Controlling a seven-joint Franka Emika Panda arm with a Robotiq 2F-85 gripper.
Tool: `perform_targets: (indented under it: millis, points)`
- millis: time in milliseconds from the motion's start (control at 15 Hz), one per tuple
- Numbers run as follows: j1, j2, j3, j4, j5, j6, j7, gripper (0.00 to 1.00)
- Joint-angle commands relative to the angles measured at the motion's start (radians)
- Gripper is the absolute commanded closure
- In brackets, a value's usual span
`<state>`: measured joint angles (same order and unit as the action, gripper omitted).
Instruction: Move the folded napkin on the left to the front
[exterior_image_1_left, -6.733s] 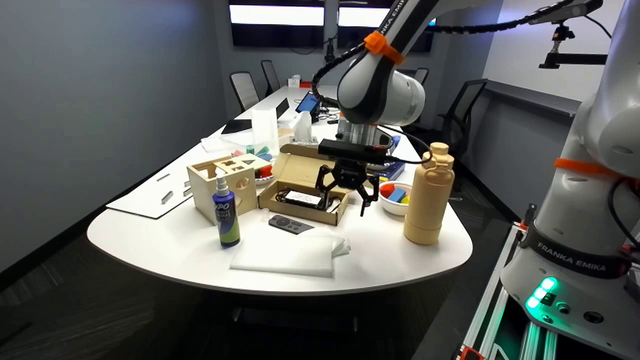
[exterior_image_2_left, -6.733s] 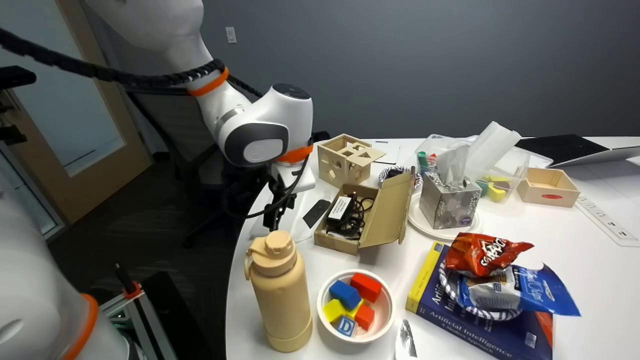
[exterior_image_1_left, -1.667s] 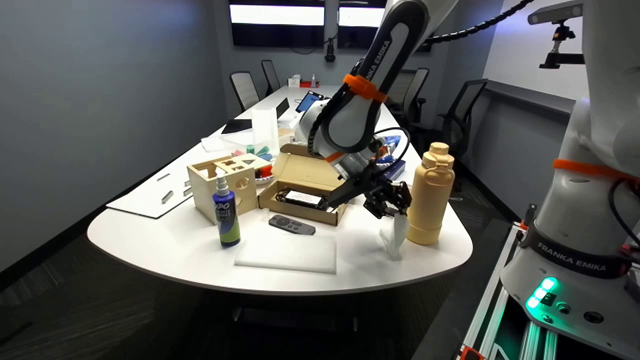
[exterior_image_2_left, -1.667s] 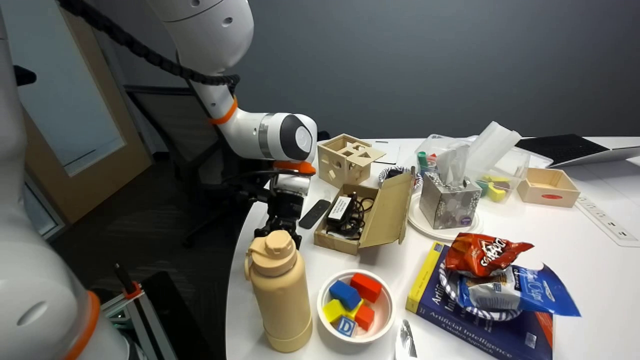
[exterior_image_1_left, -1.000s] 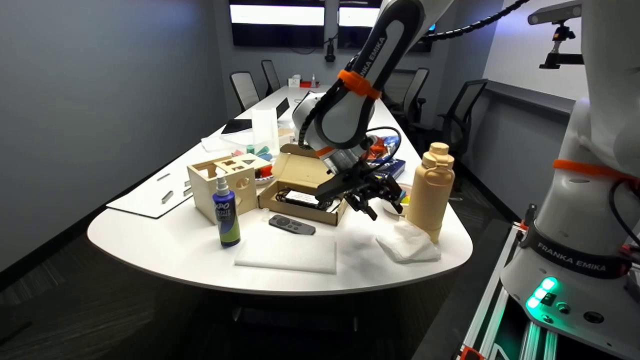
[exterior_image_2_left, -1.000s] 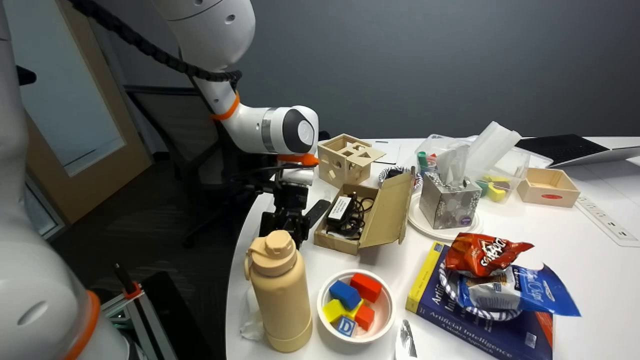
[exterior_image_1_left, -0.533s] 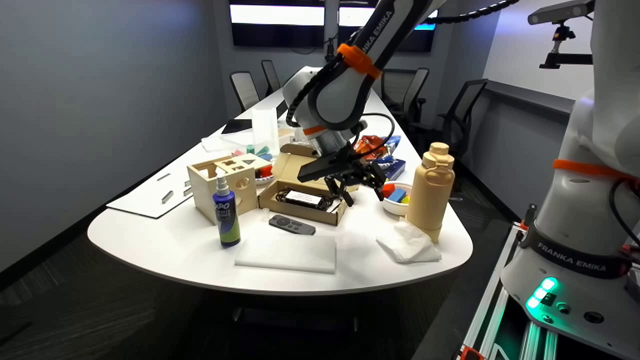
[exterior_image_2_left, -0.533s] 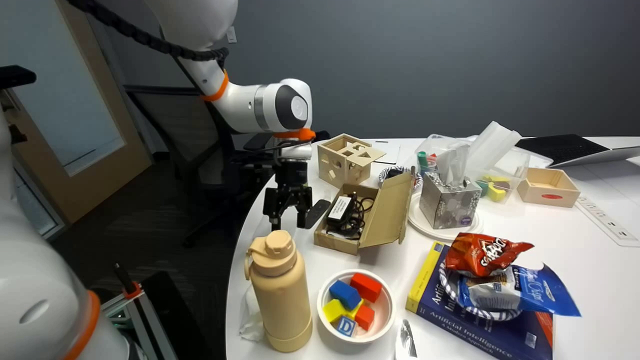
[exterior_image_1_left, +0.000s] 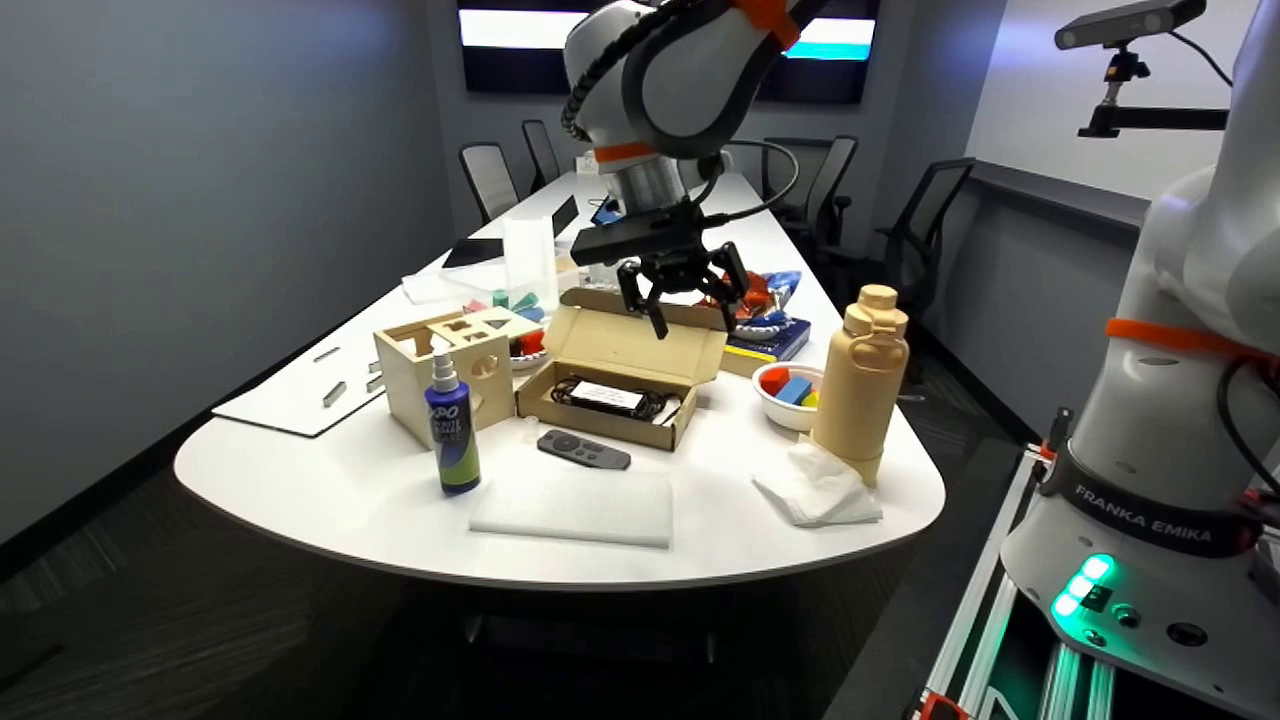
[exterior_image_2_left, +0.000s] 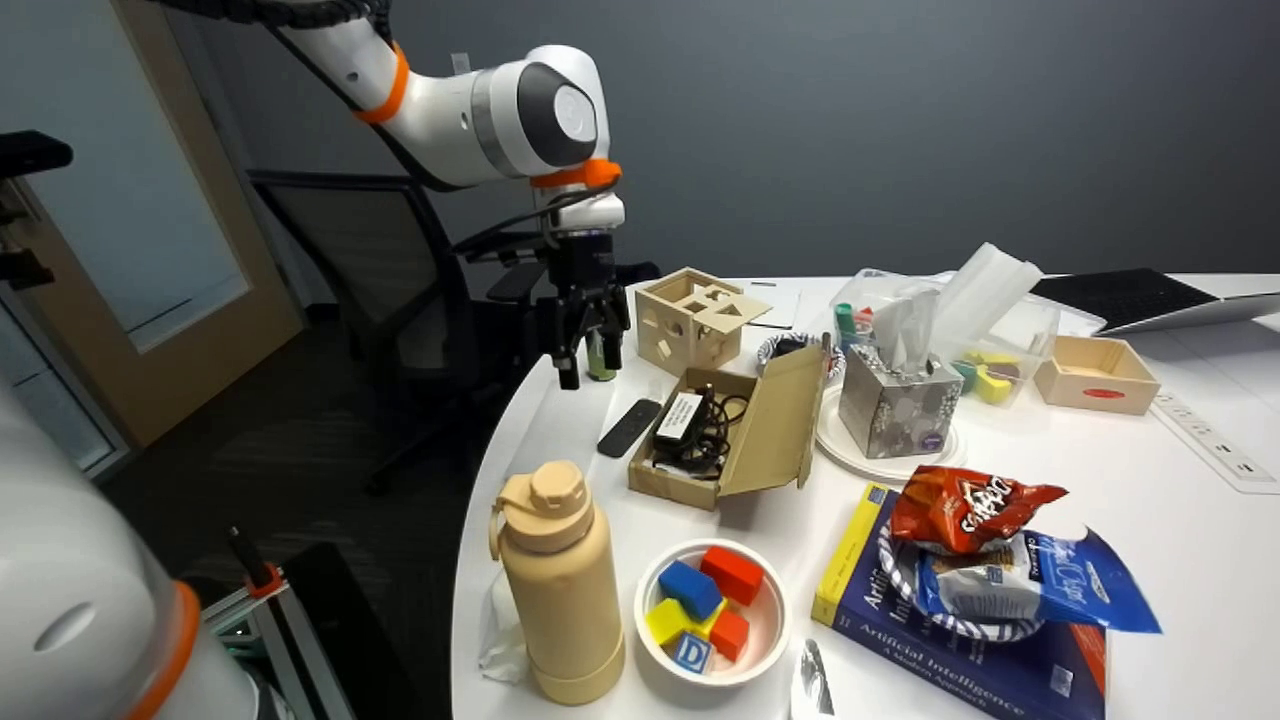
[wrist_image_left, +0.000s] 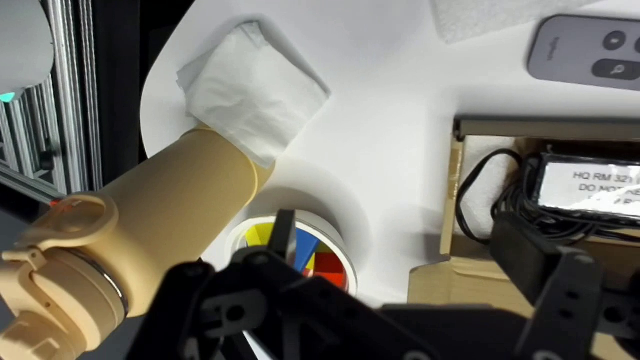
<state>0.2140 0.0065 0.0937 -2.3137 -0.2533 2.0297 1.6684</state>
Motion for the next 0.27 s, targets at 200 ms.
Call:
perform_targets:
  millis: [200]
  points:
    - [-0.040,-0.097,0.027,-0.009,-0.013,0.005,-0.097,0.00]
